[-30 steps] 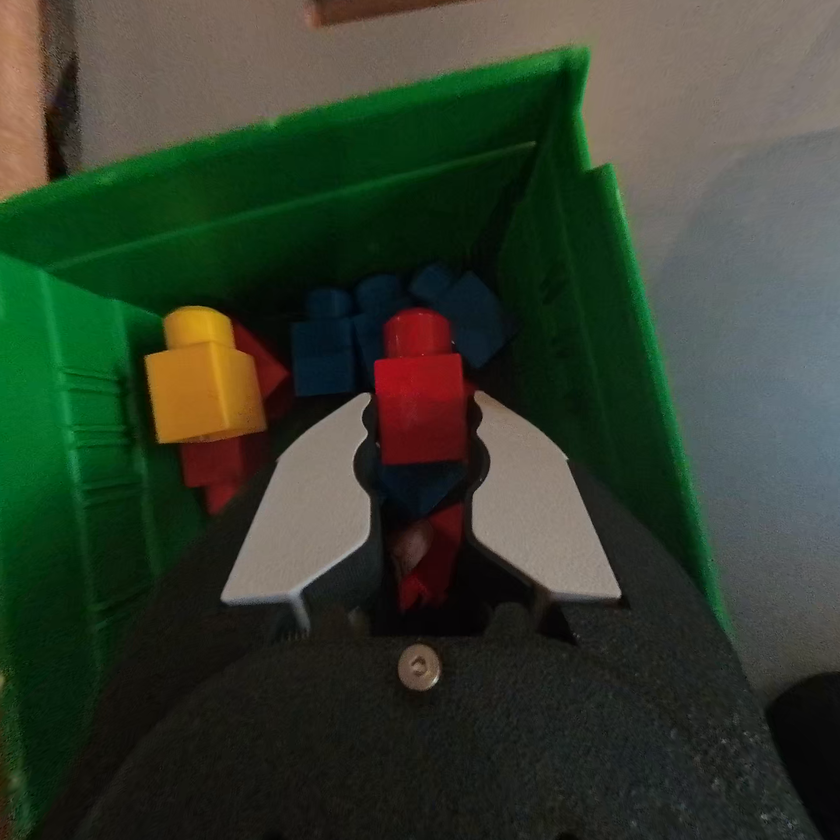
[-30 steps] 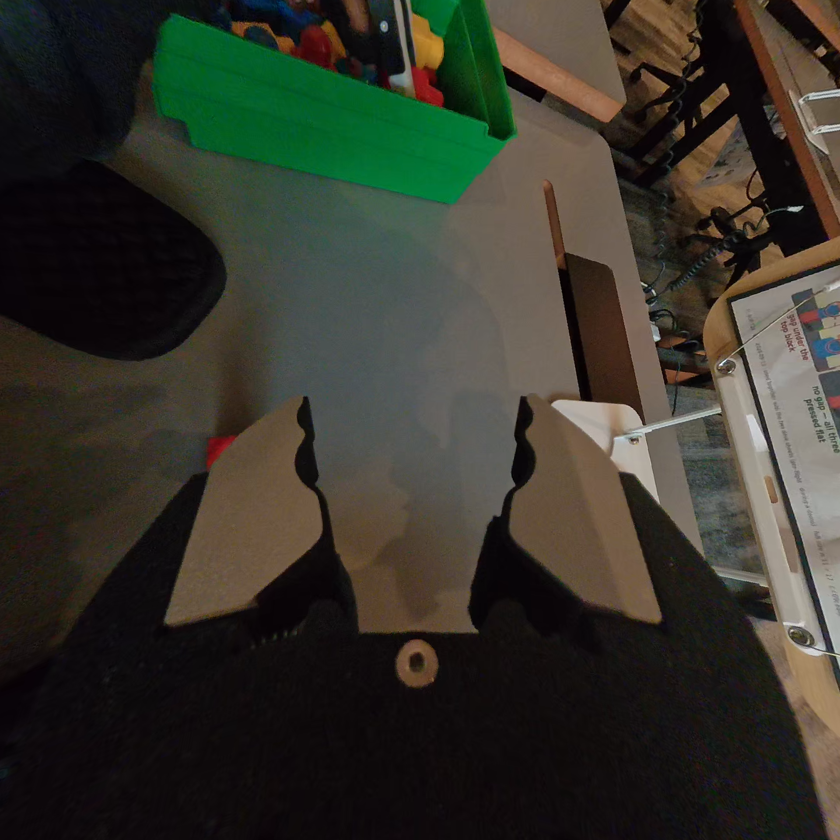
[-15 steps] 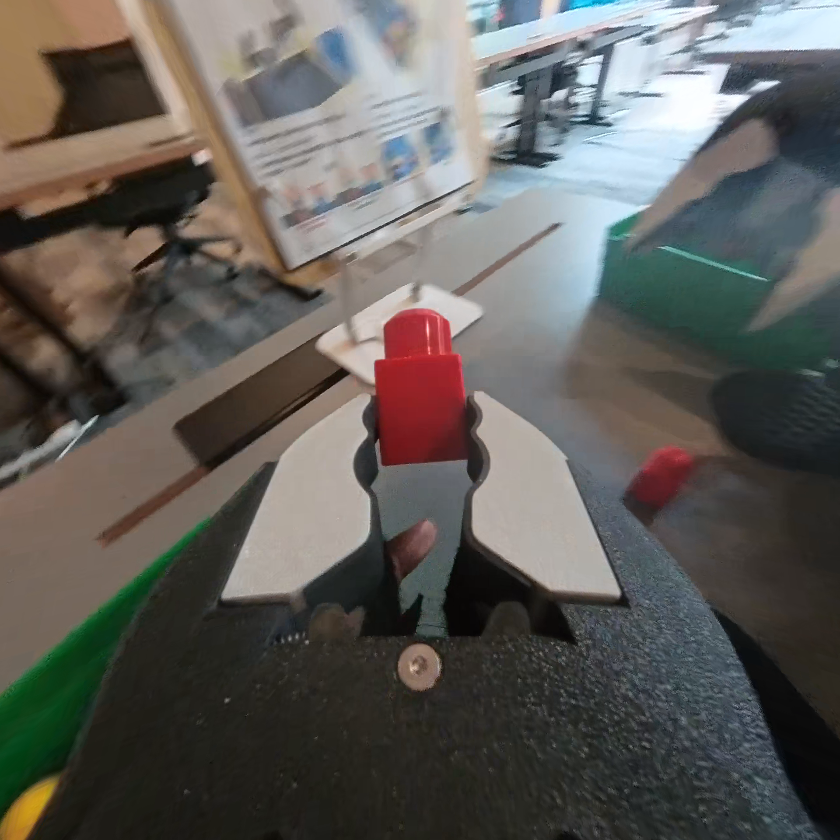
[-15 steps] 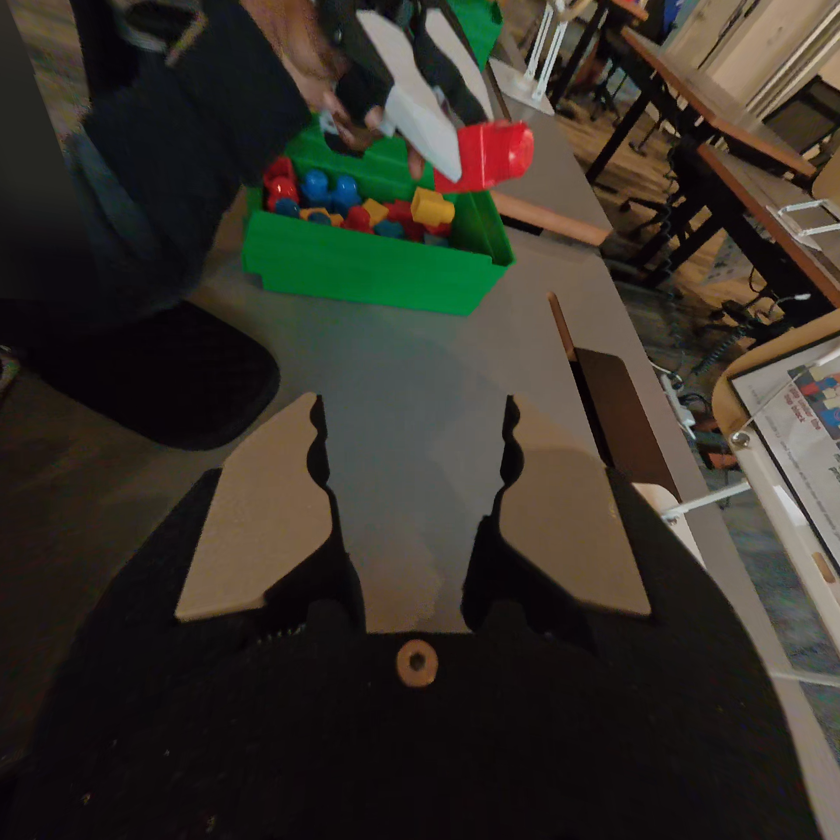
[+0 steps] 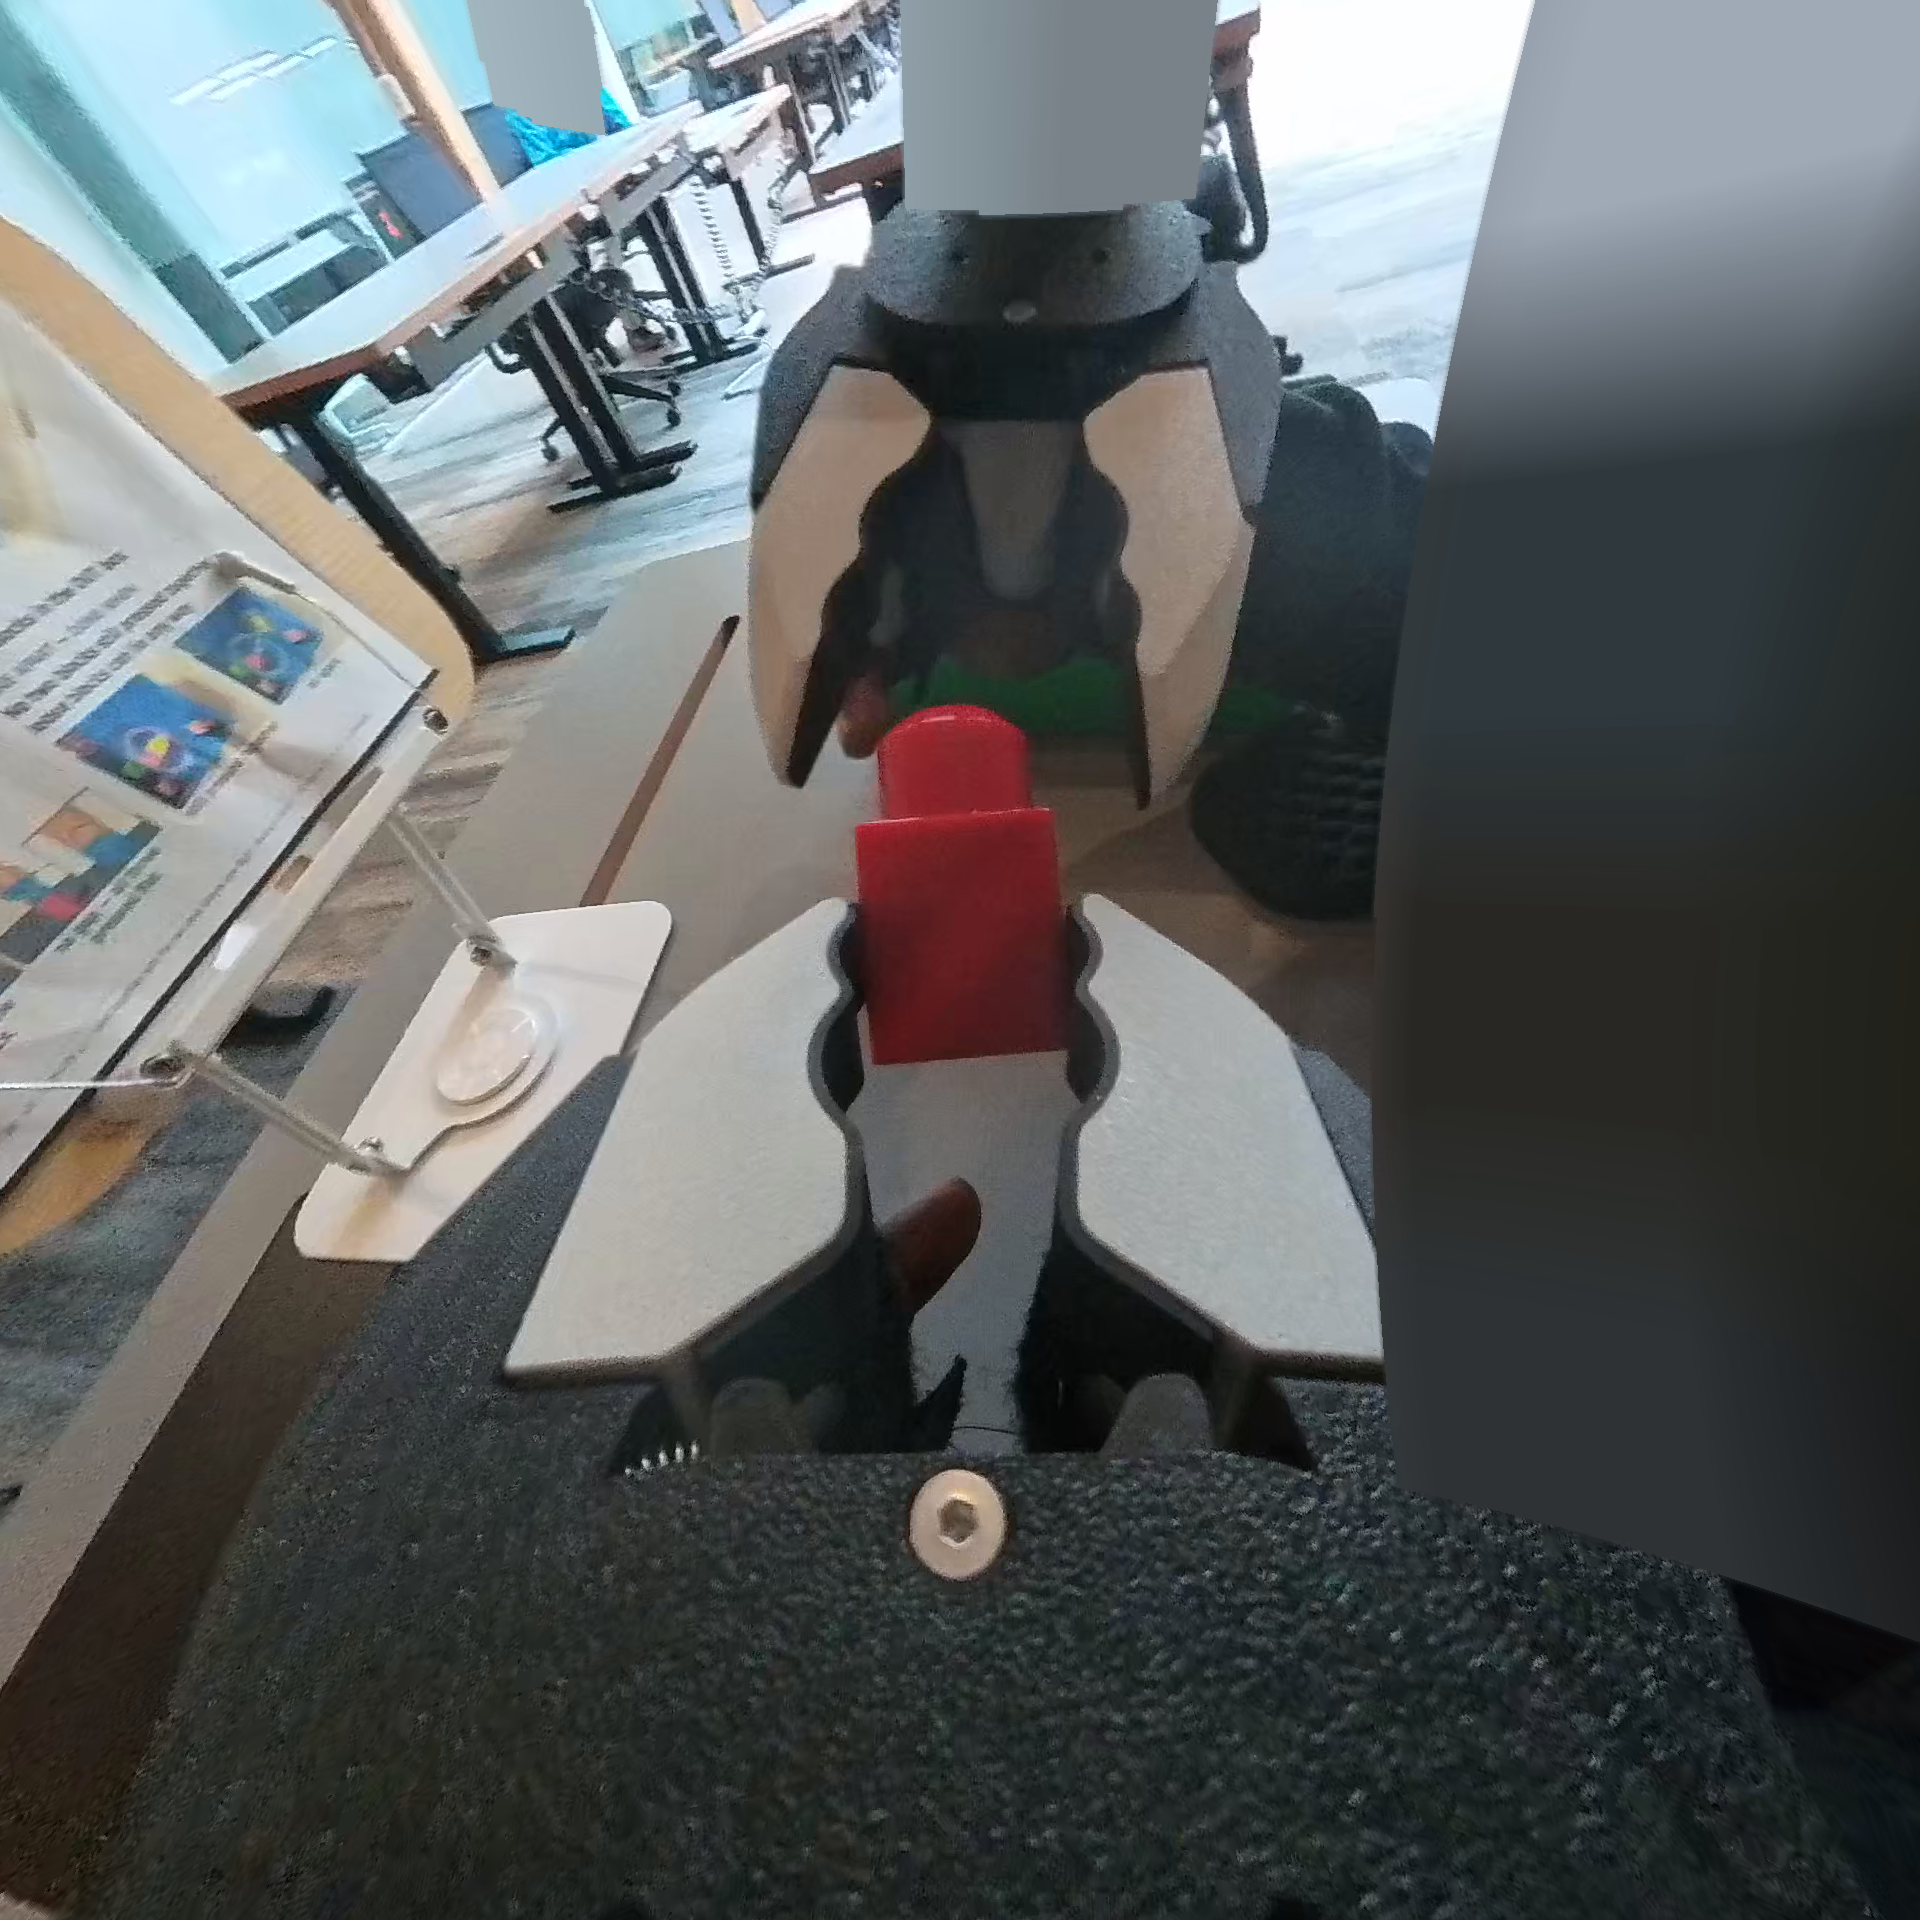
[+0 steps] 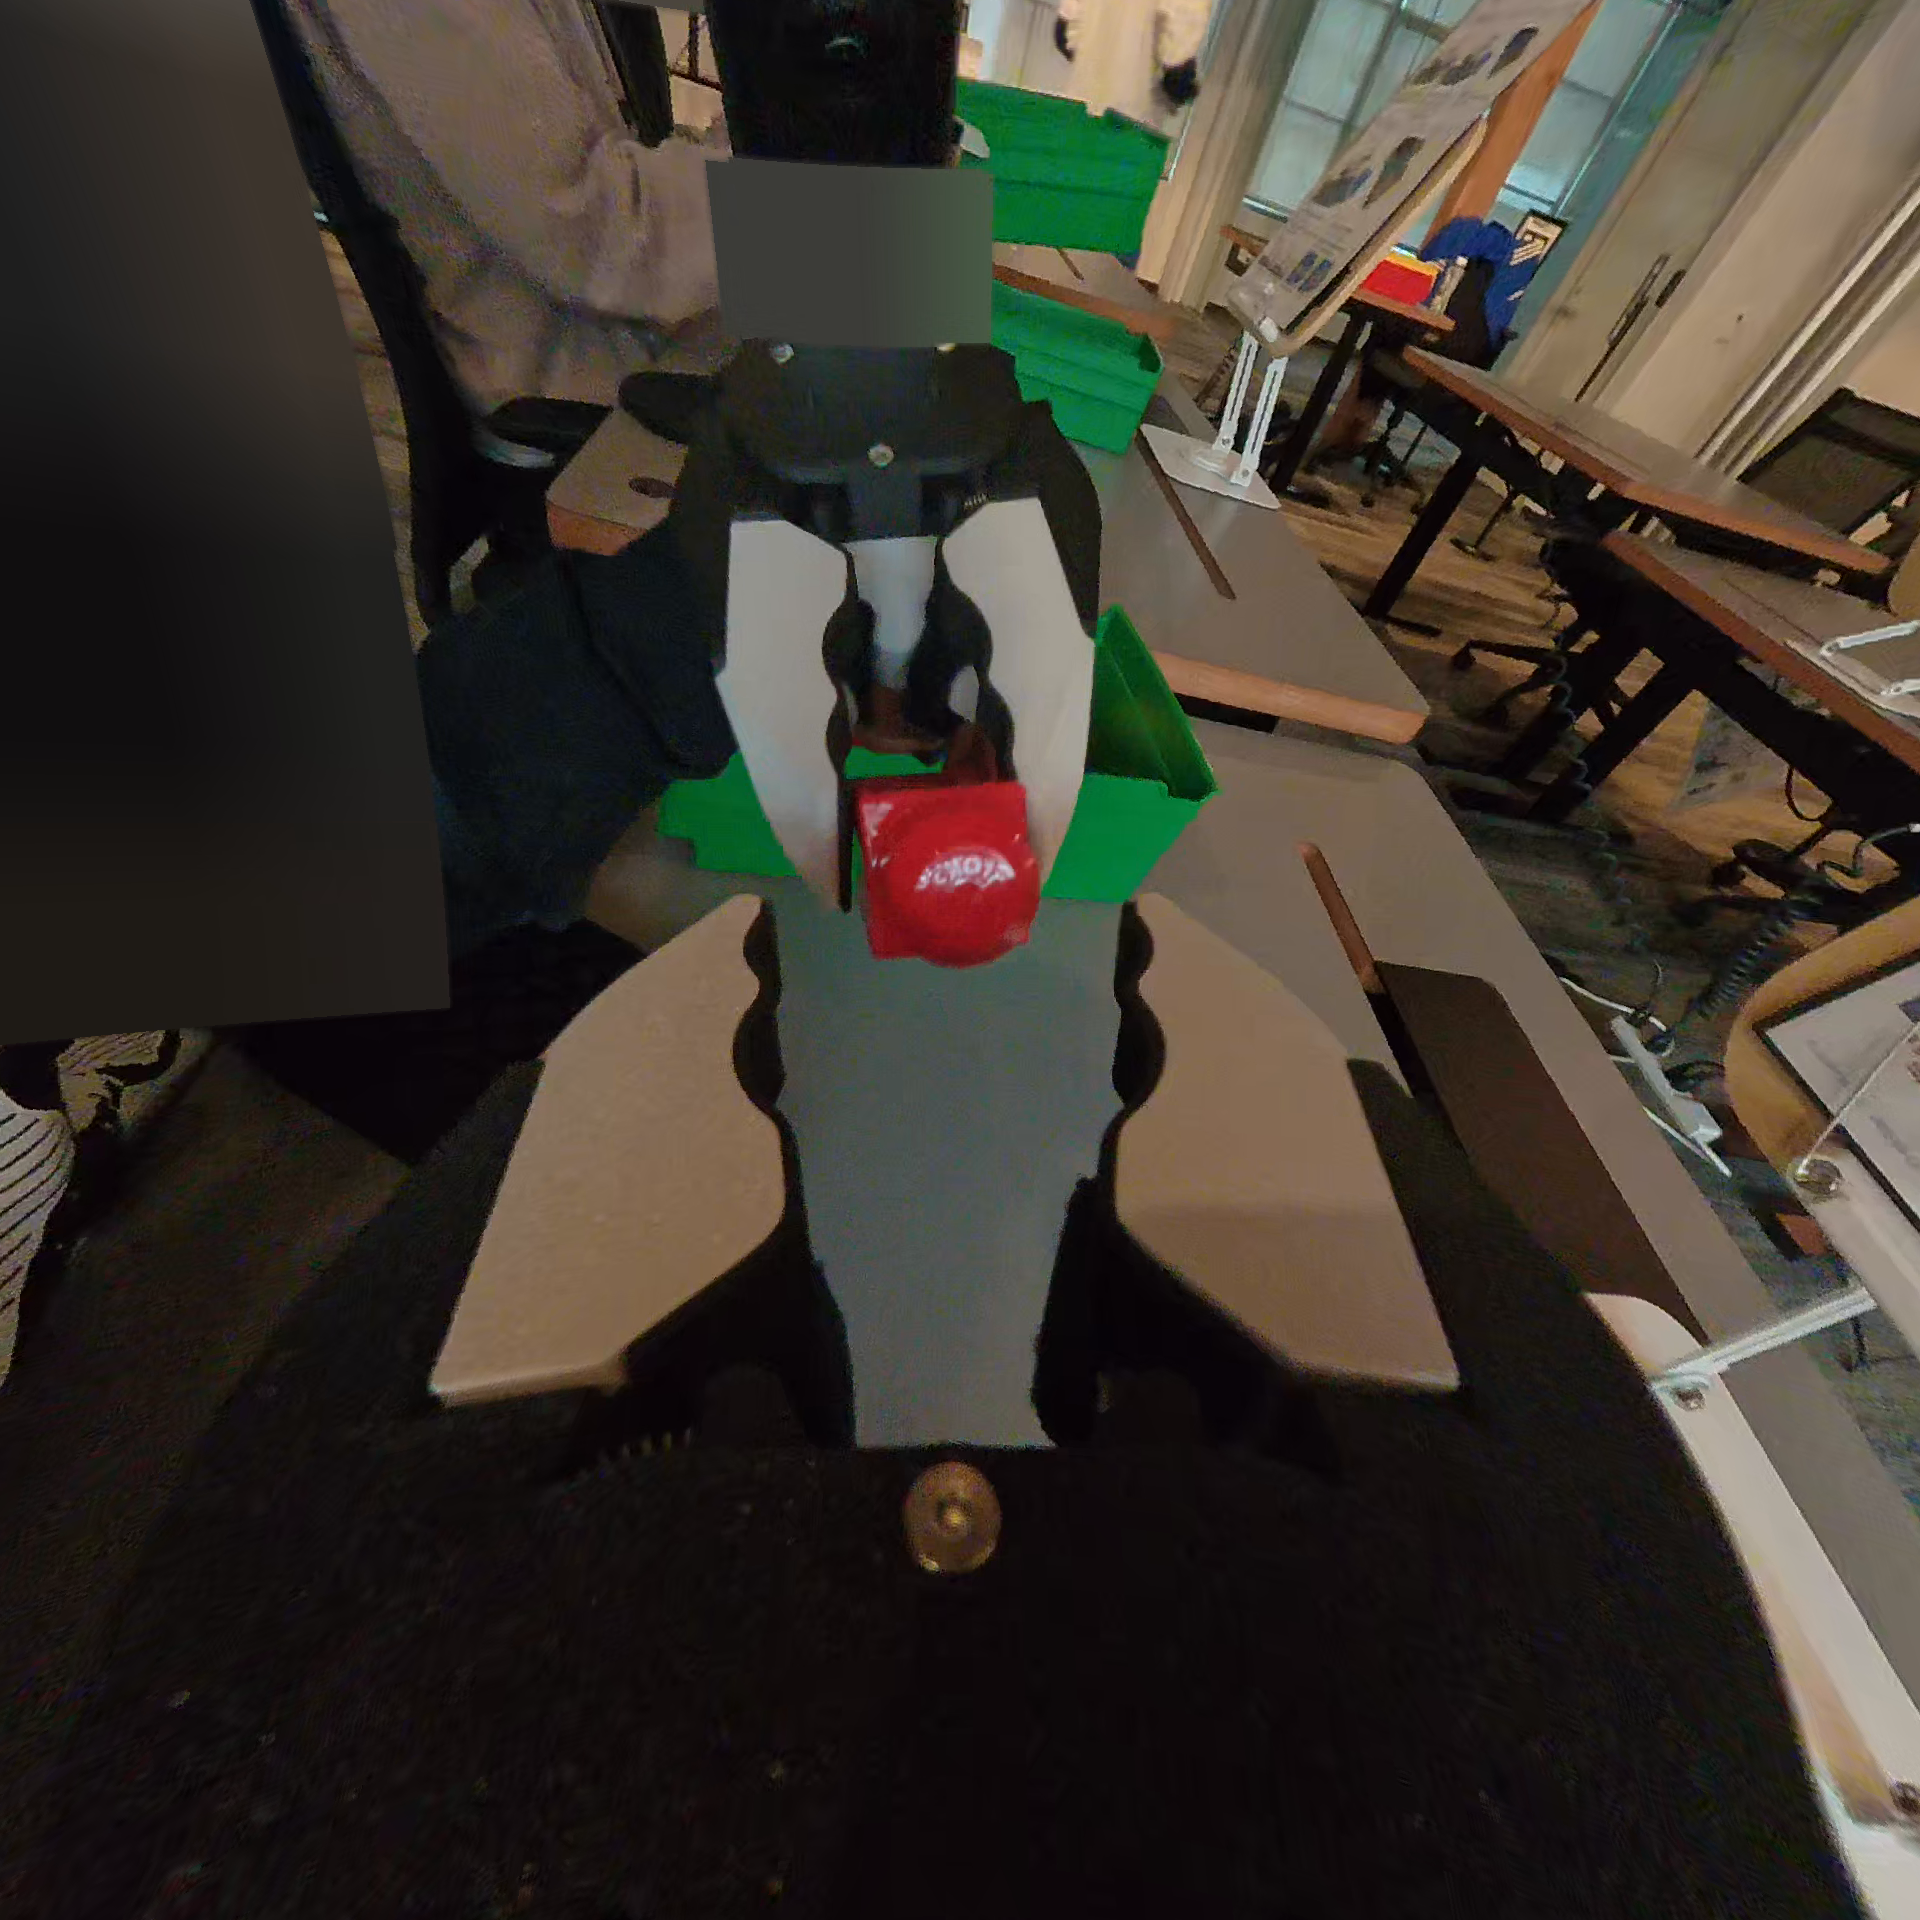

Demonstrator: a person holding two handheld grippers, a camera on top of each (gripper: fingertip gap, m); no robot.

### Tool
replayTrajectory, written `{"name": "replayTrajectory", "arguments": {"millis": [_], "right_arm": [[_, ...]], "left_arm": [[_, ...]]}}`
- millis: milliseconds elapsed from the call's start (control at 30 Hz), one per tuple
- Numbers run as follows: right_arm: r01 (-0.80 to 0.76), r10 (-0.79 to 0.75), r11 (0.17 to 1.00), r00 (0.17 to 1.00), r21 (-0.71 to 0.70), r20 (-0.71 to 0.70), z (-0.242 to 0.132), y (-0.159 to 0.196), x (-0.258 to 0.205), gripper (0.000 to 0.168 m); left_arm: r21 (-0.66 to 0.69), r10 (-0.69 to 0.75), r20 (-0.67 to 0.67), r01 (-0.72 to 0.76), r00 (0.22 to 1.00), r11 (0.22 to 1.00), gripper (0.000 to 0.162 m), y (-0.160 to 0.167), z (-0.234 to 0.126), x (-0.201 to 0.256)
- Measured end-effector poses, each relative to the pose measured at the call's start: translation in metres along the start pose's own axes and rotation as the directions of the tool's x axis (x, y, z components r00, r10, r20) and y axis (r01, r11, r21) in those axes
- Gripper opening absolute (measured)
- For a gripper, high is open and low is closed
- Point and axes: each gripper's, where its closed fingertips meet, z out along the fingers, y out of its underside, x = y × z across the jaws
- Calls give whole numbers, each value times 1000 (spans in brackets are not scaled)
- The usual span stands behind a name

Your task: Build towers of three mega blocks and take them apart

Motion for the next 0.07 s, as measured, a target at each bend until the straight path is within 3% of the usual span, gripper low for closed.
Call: {"name": "replayTrajectory", "arguments": {"millis": [67], "right_arm": [[9,-9,1000,1000,-10,9,2,1,-2,60]], "left_arm": [[-11,14,-16,-14,1000,1000,36,0,4,3]]}}
